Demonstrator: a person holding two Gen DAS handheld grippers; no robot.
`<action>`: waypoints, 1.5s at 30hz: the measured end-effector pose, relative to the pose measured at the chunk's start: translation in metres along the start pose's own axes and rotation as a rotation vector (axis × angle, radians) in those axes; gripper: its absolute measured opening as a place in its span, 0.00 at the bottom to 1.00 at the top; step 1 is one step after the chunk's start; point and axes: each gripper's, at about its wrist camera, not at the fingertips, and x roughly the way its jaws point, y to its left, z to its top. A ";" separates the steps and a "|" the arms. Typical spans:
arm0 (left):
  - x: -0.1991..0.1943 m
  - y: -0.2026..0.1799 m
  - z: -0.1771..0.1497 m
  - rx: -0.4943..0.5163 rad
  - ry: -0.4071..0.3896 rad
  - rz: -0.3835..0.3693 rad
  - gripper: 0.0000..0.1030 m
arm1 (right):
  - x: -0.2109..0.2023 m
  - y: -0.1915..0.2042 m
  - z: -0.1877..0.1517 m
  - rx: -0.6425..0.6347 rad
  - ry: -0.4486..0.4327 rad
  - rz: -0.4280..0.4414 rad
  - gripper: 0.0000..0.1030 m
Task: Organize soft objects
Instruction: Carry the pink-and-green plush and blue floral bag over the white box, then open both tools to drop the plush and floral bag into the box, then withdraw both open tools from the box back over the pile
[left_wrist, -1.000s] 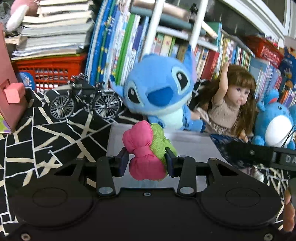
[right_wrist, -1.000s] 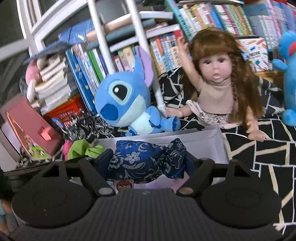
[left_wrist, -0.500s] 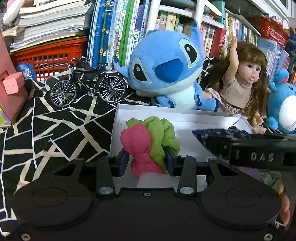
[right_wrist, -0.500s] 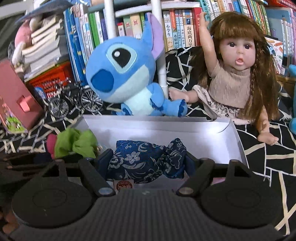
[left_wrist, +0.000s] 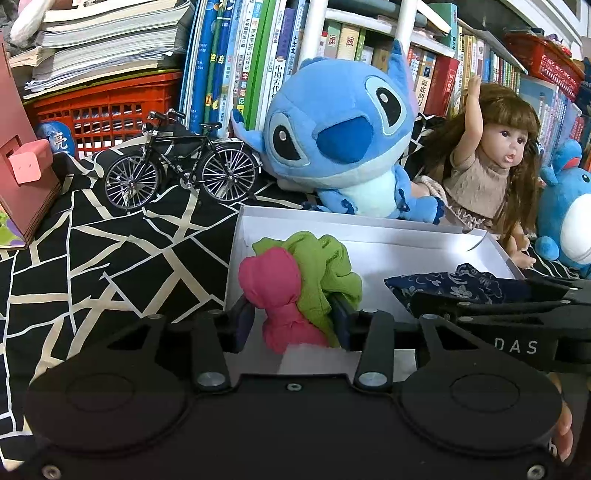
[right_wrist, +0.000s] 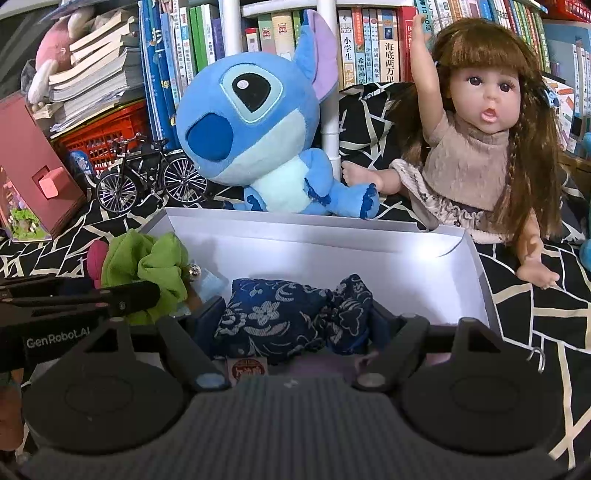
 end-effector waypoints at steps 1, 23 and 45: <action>0.000 0.000 0.000 0.000 0.000 0.000 0.41 | -0.001 0.000 0.000 0.001 -0.001 0.003 0.79; -0.055 -0.016 -0.002 0.067 -0.093 0.010 0.83 | -0.064 -0.008 -0.007 -0.050 -0.099 0.066 0.94; -0.145 -0.027 -0.047 0.102 -0.210 -0.057 0.87 | -0.140 -0.001 -0.051 -0.132 -0.222 0.117 0.99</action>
